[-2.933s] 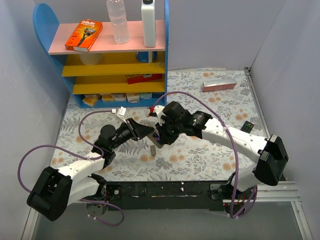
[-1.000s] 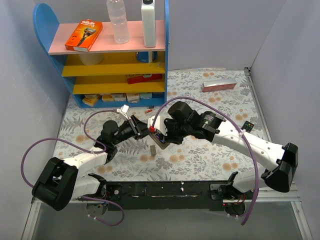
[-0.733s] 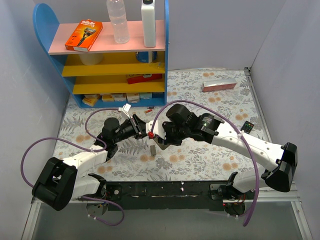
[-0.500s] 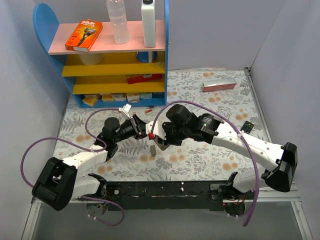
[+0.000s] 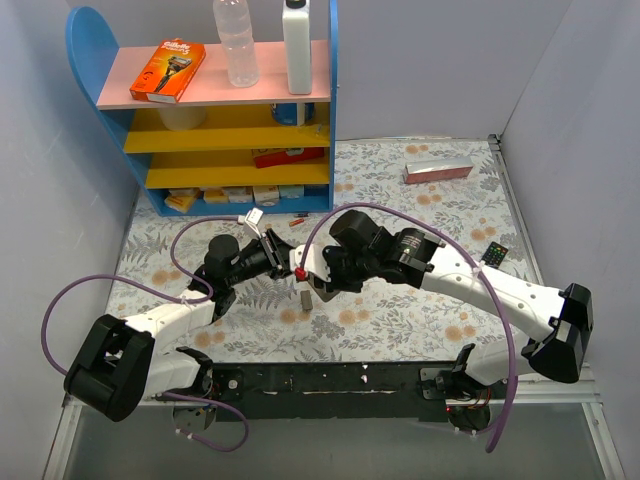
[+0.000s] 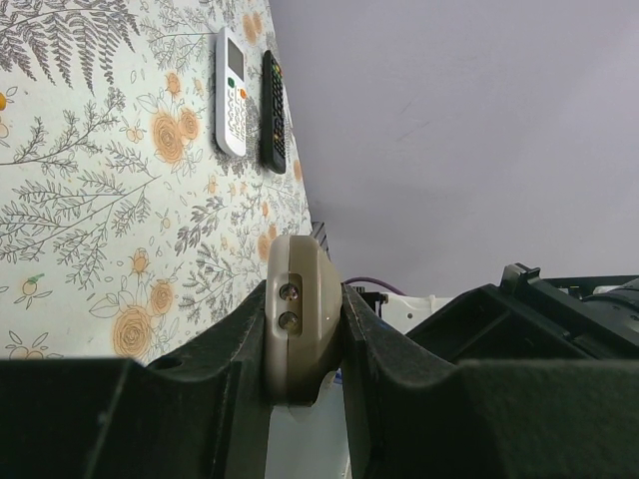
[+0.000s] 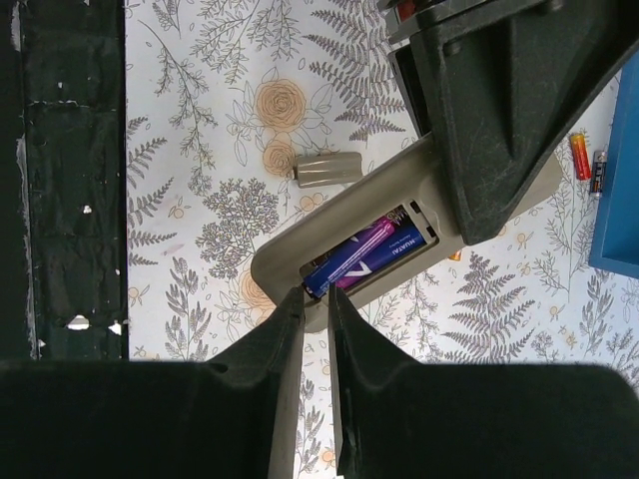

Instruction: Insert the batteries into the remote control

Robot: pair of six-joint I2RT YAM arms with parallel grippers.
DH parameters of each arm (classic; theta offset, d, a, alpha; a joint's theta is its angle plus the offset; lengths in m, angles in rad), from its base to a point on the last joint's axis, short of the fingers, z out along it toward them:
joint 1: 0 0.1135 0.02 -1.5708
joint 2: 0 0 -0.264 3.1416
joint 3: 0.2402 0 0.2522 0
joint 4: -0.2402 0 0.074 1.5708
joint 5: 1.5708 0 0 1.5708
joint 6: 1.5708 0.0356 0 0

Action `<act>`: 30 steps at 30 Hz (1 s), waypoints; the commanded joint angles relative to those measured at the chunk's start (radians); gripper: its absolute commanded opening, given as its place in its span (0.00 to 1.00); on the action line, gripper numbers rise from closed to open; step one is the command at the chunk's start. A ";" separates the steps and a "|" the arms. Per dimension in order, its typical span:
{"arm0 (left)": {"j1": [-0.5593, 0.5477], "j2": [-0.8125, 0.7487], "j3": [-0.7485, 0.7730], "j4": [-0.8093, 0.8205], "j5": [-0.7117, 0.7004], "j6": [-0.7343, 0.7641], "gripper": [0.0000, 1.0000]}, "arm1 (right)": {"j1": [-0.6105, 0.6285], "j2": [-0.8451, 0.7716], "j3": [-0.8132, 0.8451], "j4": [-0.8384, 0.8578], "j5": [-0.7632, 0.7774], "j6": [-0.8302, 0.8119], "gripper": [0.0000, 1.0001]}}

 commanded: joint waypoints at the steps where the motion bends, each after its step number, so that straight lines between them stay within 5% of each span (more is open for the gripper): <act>1: 0.004 -0.027 0.031 0.043 0.018 -0.007 0.00 | 0.008 0.009 -0.008 0.034 -0.015 -0.011 0.22; 30: 0.004 -0.033 0.057 0.074 0.044 -0.024 0.00 | 0.011 0.074 -0.018 0.162 0.077 0.140 0.17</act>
